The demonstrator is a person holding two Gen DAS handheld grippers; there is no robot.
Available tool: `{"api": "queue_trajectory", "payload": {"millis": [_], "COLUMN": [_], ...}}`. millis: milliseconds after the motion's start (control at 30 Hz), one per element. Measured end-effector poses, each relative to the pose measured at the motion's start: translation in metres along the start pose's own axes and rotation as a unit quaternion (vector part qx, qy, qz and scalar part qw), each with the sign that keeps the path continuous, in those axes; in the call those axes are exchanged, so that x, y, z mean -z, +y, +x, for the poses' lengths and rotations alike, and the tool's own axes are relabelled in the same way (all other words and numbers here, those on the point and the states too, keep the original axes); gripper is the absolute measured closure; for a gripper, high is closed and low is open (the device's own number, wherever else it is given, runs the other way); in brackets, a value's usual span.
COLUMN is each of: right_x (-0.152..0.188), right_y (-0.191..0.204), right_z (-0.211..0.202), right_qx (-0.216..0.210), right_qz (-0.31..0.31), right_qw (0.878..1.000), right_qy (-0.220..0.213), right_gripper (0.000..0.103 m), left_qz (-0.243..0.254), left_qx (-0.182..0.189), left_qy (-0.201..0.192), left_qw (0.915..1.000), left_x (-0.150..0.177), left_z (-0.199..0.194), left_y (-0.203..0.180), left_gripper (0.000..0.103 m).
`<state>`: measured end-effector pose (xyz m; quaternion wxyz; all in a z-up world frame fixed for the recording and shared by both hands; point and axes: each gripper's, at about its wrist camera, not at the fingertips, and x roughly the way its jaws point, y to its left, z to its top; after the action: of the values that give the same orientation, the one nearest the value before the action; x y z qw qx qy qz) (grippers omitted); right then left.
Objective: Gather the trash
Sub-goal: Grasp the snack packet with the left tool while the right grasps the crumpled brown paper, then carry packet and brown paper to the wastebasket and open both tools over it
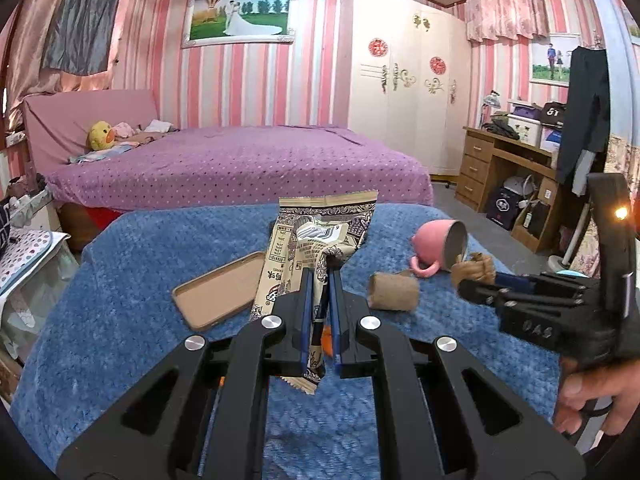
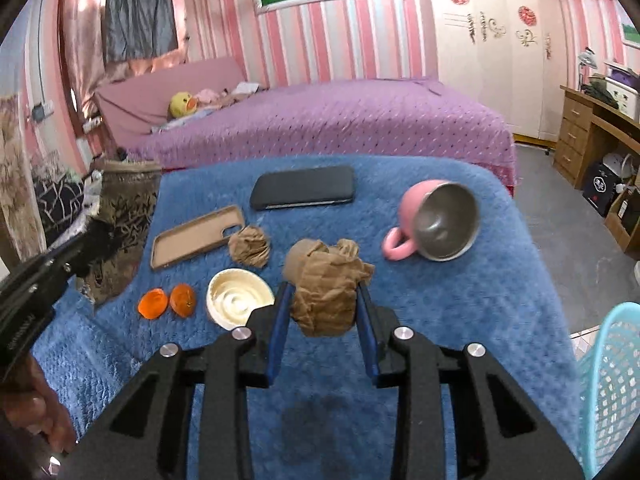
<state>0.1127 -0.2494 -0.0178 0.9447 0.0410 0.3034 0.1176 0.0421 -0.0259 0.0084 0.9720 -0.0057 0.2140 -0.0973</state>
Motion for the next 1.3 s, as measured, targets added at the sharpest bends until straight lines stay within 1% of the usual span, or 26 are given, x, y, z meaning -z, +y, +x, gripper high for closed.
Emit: {"api": "queue_trajectory", "payload": {"millis": [267,500,600,700,733,800,933,1067,1200,1300], "right_x": [-0.003,-0.002,0.0,0.002,0.003,0.005,0.011,0.02,0.031,0.036], "right_y": [-0.04,-0.078,-0.097,-0.119,-0.127,-0.136,-0.171,-0.211,-0.247,-0.263], "right_z": [-0.037,-0.064,-0.075,-0.085,-0.089,-0.095,-0.112,-0.13,-0.149,-0.154], "right_qx": [0.01,0.028,0.042,0.066,0.086,0.102,0.134,0.156,0.172,0.181], "right_qz": [0.014,0.038,0.048,0.057,0.053,0.051,0.069,0.107,0.138,0.156], "right_qw": [1.0,0.998,0.997,0.994,0.993,0.991,0.986,0.979,0.971,0.967], "right_qy": [-0.024,-0.045,-0.053,-0.059,-0.063,-0.065,-0.073,-0.078,-0.088,-0.091], "right_gripper": [0.071,0.071,0.071,0.071,0.071,0.071,0.071,0.07,0.07,0.07], "left_qz": [0.013,0.033,0.033,0.028,0.028,0.037,0.069,0.072,0.064,0.073], "left_qx": [0.03,0.072,0.091,0.115,0.126,0.145,0.178,0.215,0.257,0.28], "left_qy": [-0.009,-0.008,-0.01,-0.007,-0.007,-0.01,-0.012,-0.009,0.007,0.012], "left_qw": [0.9994,0.9968,0.9952,0.993,0.9917,0.9887,0.9815,0.9739,0.9643,0.9572], "left_x": [-0.004,-0.002,-0.004,-0.004,-0.006,-0.009,-0.009,-0.006,0.0,0.005], "left_z": [-0.002,0.002,0.002,0.004,0.004,0.003,-0.002,0.0,0.009,0.011], "left_y": [-0.037,-0.087,-0.109,-0.132,-0.143,-0.165,-0.204,-0.234,-0.27,-0.306], "left_gripper": [0.097,0.097,0.097,0.097,0.097,0.097,0.097,0.097,0.097,0.097]}}
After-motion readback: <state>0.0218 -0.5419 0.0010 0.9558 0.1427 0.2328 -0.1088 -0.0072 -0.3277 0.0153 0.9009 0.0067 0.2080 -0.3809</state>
